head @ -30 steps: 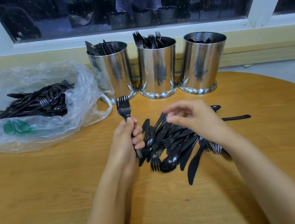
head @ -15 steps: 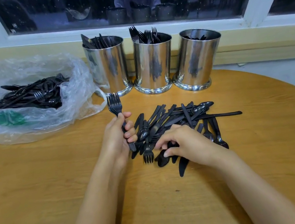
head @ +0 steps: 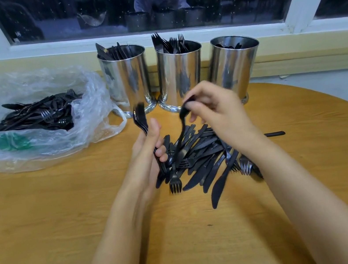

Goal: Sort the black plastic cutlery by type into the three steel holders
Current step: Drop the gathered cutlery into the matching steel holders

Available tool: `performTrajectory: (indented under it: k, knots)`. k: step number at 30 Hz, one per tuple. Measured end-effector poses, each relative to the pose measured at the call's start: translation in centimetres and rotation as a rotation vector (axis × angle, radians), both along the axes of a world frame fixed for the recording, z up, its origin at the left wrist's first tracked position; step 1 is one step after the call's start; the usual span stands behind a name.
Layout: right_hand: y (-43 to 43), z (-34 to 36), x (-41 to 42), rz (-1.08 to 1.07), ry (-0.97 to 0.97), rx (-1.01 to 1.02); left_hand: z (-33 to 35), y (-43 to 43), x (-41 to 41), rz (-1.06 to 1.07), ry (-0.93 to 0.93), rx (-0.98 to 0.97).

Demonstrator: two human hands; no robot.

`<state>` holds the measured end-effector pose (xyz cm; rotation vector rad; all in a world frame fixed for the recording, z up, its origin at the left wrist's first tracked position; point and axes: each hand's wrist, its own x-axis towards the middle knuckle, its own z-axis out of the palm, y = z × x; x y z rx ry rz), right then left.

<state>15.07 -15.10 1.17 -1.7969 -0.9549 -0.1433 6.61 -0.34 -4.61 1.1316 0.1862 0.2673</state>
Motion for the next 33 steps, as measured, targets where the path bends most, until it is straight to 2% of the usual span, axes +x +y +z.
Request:
performTrajectory:
  k: [3,6,9,11,13,15,17,18,22,33]
  knots:
    - [2.7,0.2,-0.2,0.084,-0.024,-0.178,-0.2,-0.1,-0.1,-0.201,0.020,0.068]
    - [4.0,0.1,-0.5,0.150,0.043,-0.195,-0.4,0.0,-0.3,-0.306,0.056,0.072]
    - [3.3,-0.3,-0.3,0.185,0.167,-0.075,-0.1,0.0,-0.3,-0.248,0.093,0.074]
    - [2.1,-1.2,0.2,0.103,0.162,-0.017,-0.1,0.2,-0.2,-0.155,0.113,-0.026]
    - [0.6,-2.8,0.7,-0.001,0.114,-0.168,-0.1,0.6,0.0,-0.052,0.093,-0.162]
    - [-0.5,-4.8,0.7,-0.025,0.108,-0.445,0.0,1.1,0.1,0.021,0.071,-0.280]
    - [-1.0,-6.4,0.3,-0.025,0.053,-0.668,-0.1,1.3,0.3,0.056,0.060,-0.339]
    - [-1.0,-6.9,0.1,-0.024,0.011,-0.716,-0.2,1.3,0.3,0.063,0.060,-0.350]
    - [-0.7,-7.5,0.2,-0.044,-0.108,-0.680,-0.2,1.1,0.4,0.059,0.065,-0.363]
    - [-0.6,-7.2,0.2,-0.047,-0.110,-0.660,-0.4,1.2,0.4,0.048,0.075,-0.375]
